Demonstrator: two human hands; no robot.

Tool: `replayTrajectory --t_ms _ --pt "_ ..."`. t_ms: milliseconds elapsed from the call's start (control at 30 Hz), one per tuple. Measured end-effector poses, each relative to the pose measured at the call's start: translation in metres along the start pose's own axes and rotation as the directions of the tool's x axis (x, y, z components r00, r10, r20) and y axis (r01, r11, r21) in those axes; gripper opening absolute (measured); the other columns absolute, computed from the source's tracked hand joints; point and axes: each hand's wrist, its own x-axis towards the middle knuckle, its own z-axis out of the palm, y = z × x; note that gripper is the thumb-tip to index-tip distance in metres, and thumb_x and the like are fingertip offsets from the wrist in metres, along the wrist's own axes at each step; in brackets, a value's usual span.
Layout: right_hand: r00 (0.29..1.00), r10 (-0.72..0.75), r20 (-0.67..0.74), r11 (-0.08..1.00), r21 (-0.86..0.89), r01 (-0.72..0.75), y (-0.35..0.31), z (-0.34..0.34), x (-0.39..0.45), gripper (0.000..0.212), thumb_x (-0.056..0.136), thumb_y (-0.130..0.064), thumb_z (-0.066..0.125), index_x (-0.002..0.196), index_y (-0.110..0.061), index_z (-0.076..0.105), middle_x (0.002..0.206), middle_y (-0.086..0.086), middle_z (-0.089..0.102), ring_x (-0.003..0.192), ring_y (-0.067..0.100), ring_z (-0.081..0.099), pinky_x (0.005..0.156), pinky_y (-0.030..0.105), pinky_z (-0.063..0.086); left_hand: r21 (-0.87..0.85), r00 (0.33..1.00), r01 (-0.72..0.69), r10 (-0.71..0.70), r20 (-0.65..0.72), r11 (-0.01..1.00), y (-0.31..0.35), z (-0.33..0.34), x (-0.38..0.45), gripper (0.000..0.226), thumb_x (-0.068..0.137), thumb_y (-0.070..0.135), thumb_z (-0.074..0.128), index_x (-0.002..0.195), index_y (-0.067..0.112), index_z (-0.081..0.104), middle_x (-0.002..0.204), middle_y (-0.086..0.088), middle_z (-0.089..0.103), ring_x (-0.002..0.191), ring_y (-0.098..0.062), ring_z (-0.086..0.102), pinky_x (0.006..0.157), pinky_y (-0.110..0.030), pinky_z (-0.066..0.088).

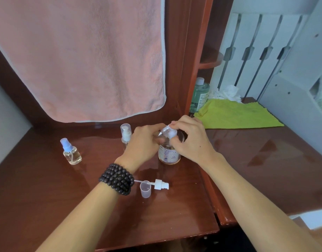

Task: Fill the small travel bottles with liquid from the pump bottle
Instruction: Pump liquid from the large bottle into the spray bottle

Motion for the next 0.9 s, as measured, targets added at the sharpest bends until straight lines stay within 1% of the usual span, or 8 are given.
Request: replayTrajectory --t_ms 67,133,233,300,433,600,767,900 --pt "1.000 -0.021 0.003 1.000 0.002 0.021 -0.002 -0.002 0.000 0.030 0.068 -0.010 0.064 0.095 -0.007 0.077 0.093 0.000 0.068 0.098 0.006 0.066 0.093 0.049 0.045 -0.008 1.000 -0.010 0.010 0.003 1.000 0.001 -0.005 0.000 0.034 0.085 0.005 0.066 0.106 0.032 0.070 0.080 0.003 0.073 0.081 -0.016 0.064 0.082 -0.032 0.048" --pt "0.999 -0.036 0.006 0.999 0.000 0.036 -0.005 -0.007 0.002 0.032 0.070 -0.011 0.061 0.098 -0.008 0.077 0.098 -0.002 0.069 0.099 0.006 0.065 0.094 0.049 0.045 -0.016 1.000 -0.023 0.023 0.008 1.000 0.003 -0.009 0.000 0.036 0.085 0.004 0.065 0.107 0.032 0.069 0.081 0.003 0.073 0.082 -0.015 0.064 0.082 -0.030 0.047" --pt "0.998 -0.052 0.046 0.999 0.012 0.052 -0.005 -0.014 0.007 0.040 0.074 -0.021 0.051 0.101 -0.009 0.077 0.101 -0.002 0.070 0.102 0.005 0.064 0.094 0.049 0.043 -0.018 0.999 -0.030 0.030 0.009 0.999 0.005 -0.011 0.001 0.036 0.085 0.004 0.065 0.108 0.032 0.068 0.083 0.003 0.073 0.084 -0.016 0.064 0.083 -0.035 0.048" --pt "0.996 -0.058 0.074 0.998 0.014 0.058 -0.002 -0.017 0.009 0.044 0.073 -0.024 0.048 0.101 -0.009 0.077 0.103 -0.002 0.070 0.102 0.004 0.063 0.094 0.047 0.042 -0.027 0.999 -0.036 0.037 0.010 0.999 0.005 -0.010 0.001 0.037 0.085 0.005 0.066 0.109 0.032 0.068 0.085 0.003 0.073 0.087 -0.017 0.065 0.085 -0.040 0.051" --pt "0.996 -0.063 0.067 0.998 0.002 0.063 0.004 -0.011 0.002 0.042 0.071 -0.023 0.052 0.102 -0.009 0.076 0.103 -0.002 0.069 0.104 0.001 0.062 0.093 0.051 0.041 -0.006 0.999 -0.033 0.033 0.005 0.999 0.000 -0.006 0.000 0.037 0.086 0.006 0.066 0.111 0.033 0.067 0.086 0.005 0.072 0.089 -0.016 0.064 0.085 -0.042 0.051" --pt "0.997 -0.051 0.051 0.999 -0.009 0.052 0.004 -0.004 -0.002 0.034 0.069 -0.018 0.067 0.100 -0.008 0.076 0.101 -0.002 0.068 0.105 0.003 0.064 0.095 0.052 0.040 -0.013 0.999 -0.039 0.039 -0.006 0.999 0.000 -0.002 -0.002 0.034 0.085 0.003 0.065 0.107 0.028 0.069 0.083 0.004 0.071 0.084 -0.015 0.062 0.083 -0.041 0.050" --pt "0.998 -0.058 0.021 0.998 -0.007 0.058 -0.002 -0.007 0.000 0.034 0.072 -0.021 0.066 0.102 -0.008 0.076 0.101 -0.003 0.068 0.104 0.004 0.064 0.098 0.046 0.040 -0.003 0.998 -0.067 0.067 -0.004 0.998 0.004 -0.010 0.001 0.035 0.084 0.004 0.067 0.108 0.029 0.069 0.084 0.004 0.070 0.086 -0.017 0.063 0.085 -0.042 0.051" --pt "0.998 -0.054 0.025 0.999 -0.001 0.054 -0.003 -0.010 0.001 0.037 0.073 -0.024 0.064 0.104 -0.008 0.076 0.104 -0.003 0.068 0.103 0.008 0.064 0.097 0.044 0.042 0.005 0.998 -0.062 0.062 -0.012 0.998 0.005 -0.010 0.002 0.036 0.085 0.005 0.067 0.110 0.030 0.069 0.086 0.005 0.070 0.087 -0.016 0.062 0.085 -0.042 0.051"
